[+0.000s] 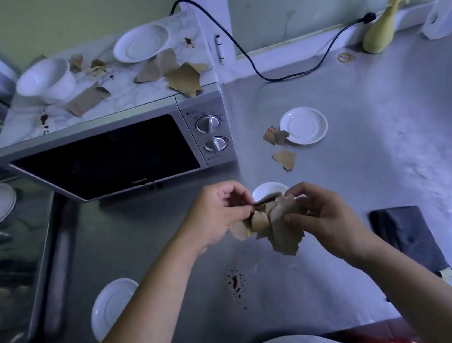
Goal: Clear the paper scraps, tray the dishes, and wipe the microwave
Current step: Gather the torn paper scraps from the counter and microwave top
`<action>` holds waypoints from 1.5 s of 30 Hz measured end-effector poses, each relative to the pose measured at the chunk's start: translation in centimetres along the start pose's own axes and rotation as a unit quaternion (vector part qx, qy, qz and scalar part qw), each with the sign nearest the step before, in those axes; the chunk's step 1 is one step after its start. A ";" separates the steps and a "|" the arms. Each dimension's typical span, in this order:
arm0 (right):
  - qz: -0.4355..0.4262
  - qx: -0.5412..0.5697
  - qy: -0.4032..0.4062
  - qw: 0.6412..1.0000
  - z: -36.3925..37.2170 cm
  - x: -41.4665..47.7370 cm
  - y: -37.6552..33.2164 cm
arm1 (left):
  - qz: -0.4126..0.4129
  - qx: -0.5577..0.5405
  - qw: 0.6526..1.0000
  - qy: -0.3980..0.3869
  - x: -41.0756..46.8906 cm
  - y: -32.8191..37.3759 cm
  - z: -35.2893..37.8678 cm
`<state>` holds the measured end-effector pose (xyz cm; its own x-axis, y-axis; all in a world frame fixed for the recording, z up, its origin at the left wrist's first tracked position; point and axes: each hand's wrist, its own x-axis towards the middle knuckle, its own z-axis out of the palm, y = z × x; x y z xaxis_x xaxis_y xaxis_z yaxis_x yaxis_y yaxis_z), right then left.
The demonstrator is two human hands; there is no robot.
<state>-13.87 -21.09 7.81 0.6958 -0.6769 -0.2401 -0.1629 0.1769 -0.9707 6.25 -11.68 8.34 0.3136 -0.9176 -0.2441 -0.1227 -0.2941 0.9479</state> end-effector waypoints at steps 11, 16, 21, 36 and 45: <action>0.126 0.099 0.204 0.966 -3.9 -1.9 4.6 | -0.064 -0.095 0.992 0.052 -1.2 0.3 2.8; 0.081 0.160 0.184 0.967 -2.2 -2.7 4.1 | -0.026 -0.081 0.995 0.055 -1.9 0.6 8.4; 0.080 0.305 0.091 0.945 -2.3 -3.0 3.9 | 0.009 0.000 0.986 0.166 -0.9 -0.8 10.4; 0.083 0.195 0.226 0.951 -3.4 -2.9 4.1 | -0.004 -0.029 0.996 0.080 3.0 -0.8 9.7; 0.081 0.126 0.303 0.941 -6.7 -4.5 5.3 | -0.120 0.341 0.932 -0.002 21.9 -4.1 8.8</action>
<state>-22.58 -21.93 3.65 0.1372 -0.8959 -0.4226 -0.0081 0.4257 -0.9049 5.35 -32.95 -2.66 0.4056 -0.8045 -0.4338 -0.6204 -0.5909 0.5158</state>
